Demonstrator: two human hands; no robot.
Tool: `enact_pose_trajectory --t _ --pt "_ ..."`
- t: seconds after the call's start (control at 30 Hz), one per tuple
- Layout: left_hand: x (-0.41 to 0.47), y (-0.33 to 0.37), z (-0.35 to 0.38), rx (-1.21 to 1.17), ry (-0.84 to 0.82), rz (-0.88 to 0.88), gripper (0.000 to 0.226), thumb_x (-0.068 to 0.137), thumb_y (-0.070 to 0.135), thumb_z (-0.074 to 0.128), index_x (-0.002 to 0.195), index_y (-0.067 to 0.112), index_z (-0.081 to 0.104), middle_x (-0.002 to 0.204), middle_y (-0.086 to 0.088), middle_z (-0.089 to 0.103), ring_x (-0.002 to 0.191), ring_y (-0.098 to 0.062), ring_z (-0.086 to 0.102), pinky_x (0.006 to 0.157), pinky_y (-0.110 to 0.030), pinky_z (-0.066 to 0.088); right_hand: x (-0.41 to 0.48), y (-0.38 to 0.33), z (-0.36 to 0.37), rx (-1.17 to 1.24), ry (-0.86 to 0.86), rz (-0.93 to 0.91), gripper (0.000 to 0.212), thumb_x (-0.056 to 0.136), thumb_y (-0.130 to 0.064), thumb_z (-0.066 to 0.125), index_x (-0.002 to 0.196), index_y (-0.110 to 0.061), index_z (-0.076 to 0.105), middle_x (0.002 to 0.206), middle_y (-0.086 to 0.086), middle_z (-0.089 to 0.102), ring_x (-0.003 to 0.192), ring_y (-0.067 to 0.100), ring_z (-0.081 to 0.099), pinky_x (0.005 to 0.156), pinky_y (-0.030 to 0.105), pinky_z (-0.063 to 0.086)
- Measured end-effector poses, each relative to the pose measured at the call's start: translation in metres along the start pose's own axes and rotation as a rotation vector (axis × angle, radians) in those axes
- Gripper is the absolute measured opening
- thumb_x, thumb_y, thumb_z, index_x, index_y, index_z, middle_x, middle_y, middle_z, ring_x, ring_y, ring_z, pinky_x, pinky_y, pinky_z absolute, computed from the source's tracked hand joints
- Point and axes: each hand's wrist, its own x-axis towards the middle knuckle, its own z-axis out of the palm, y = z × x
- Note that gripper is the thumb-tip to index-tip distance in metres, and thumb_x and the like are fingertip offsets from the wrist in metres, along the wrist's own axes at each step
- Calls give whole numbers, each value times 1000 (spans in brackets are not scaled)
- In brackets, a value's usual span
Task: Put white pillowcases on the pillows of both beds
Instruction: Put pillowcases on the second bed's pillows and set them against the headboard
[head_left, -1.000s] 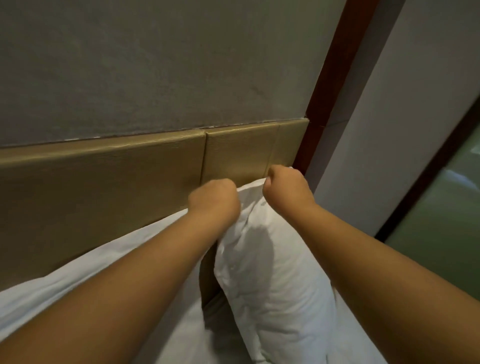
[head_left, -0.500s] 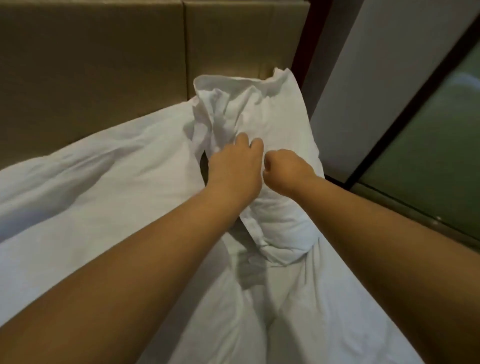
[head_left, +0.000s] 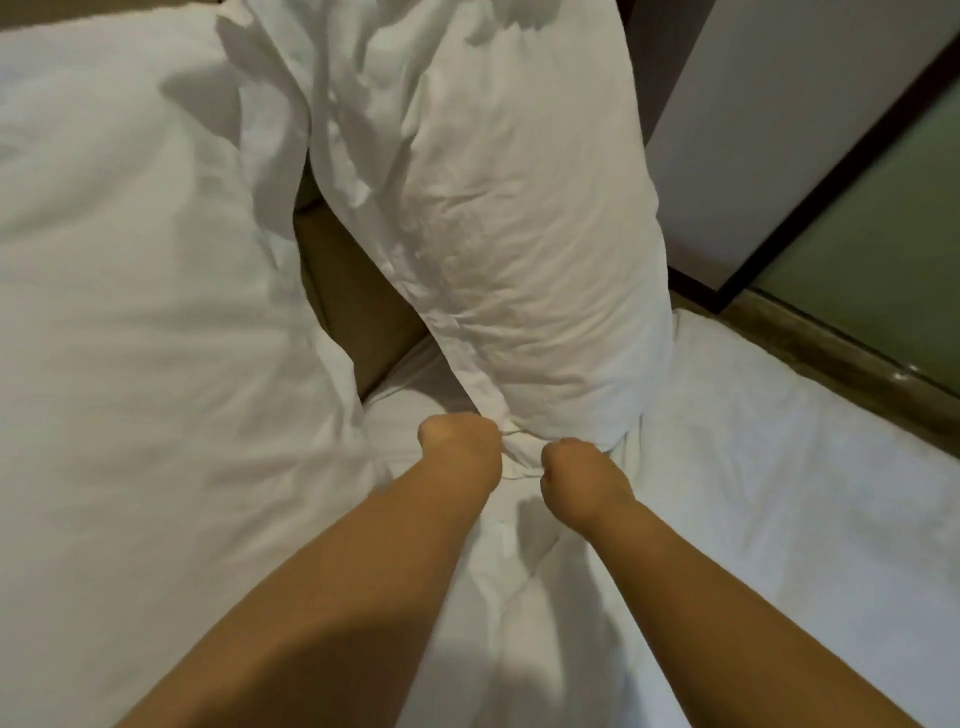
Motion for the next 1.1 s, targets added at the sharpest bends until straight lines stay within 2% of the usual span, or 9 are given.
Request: enact_pose_trajectory --t 0.13,0.27,0.4,0.47,0.57,0.6,0.73,0.9,1.1 --pt "29 -1 32 27 -84 -46 33 93 18 52 125 17 58 125 -1 58 115 -22 57 84 -29 42 25 6 32 28 -57 -59 20 90 -6 44 99 -2 61 113 14 55 106 30 52 83 33 44" --pt "56 -4 57 90 -165 -88 32 92 18 54 124 18 58 125 -1 57 115 -21 56 78 -29 38 47 17 62 30 -85 -89 22 92 -8 43 105 -4 60 116 12 54 108 28 51 89 34 44" --pt "86 4 78 90 -148 -79 38 92 20 55 129 18 54 130 -2 52 120 -23 53 86 -31 42 66 30 94 23 -112 -61 22 91 -9 45 110 -7 58 120 9 52 112 28 50 94 36 43" --pt "100 10 89 77 -124 -38 41 90 24 58 130 18 52 130 -3 50 121 -24 52 89 -33 43 72 35 110 22 -100 -82 19 88 -5 50 104 -5 59 111 13 55 105 33 54 87 40 47" --pt "121 18 110 49 -77 6 39 91 24 57 129 20 52 129 -3 51 120 -24 53 89 -34 43 83 41 141 81 -14 -145 7 71 5 64 77 2 62 82 22 61 73 41 63 64 44 56" --pt "127 19 117 26 -60 9 38 91 24 55 129 20 52 127 -3 52 119 -24 54 88 -34 43 86 40 148 83 -5 -147 7 71 4 64 77 1 62 82 22 62 74 41 63 64 43 56" --pt "141 25 144 -21 -13 34 32 94 14 50 126 12 50 124 -9 53 113 -28 56 79 -36 42 102 37 162 120 22 -176 23 90 -9 46 109 -4 58 116 16 57 106 33 56 87 42 48" --pt "158 32 151 57 121 104 26 98 19 46 121 14 55 120 -8 57 107 -27 59 73 -34 37 122 33 171 65 33 -147 25 95 -7 43 114 -3 58 123 15 56 114 30 55 97 37 44" --pt "169 42 136 -8 66 112 29 98 21 45 122 17 60 126 -5 61 114 -28 58 89 -34 45 137 31 155 41 -58 -82 35 99 -11 41 133 -4 50 138 15 50 126 31 49 105 35 33"
